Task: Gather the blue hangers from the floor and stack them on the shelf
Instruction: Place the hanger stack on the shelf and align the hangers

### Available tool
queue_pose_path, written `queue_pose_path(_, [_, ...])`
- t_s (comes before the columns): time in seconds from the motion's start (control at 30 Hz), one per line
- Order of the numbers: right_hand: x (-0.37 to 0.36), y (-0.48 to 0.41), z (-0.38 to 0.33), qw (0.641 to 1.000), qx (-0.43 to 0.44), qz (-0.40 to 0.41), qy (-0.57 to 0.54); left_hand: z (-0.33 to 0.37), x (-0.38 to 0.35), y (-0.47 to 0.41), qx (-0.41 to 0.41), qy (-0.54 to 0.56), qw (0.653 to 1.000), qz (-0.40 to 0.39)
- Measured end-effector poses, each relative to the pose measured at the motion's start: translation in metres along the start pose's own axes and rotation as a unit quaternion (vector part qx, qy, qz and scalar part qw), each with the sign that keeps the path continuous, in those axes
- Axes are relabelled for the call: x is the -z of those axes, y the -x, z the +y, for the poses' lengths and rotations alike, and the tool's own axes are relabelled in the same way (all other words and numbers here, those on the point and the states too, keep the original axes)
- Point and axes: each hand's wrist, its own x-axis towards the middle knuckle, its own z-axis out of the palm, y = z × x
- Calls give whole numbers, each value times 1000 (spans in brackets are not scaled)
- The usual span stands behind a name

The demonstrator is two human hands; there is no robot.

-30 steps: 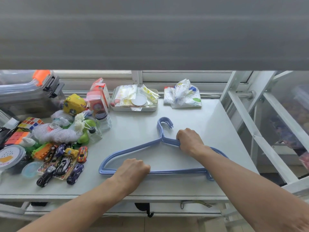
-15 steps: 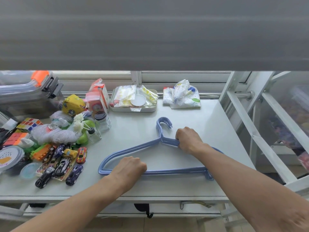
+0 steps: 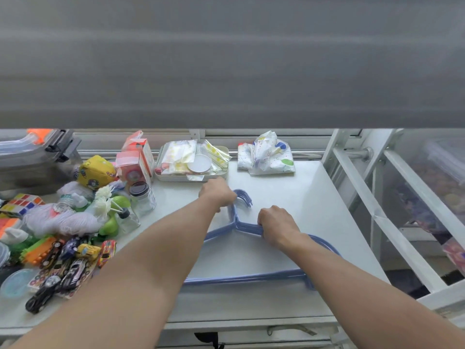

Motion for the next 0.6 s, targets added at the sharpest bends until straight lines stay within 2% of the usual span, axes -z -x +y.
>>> queue_pose_path(0.23, [-3,-2,3,1000,1,20,-8,25,-26,-26,23,-51,997,56])
queue_pose_path(0.43, [-2,2,1,1000,7,22,-7,27,-24,-32,51,-24,998,26])
queue_pose_path(0.6, [0,1,-1,1000,7,18,-11,27,-22,-42,71,-31,996,-33])
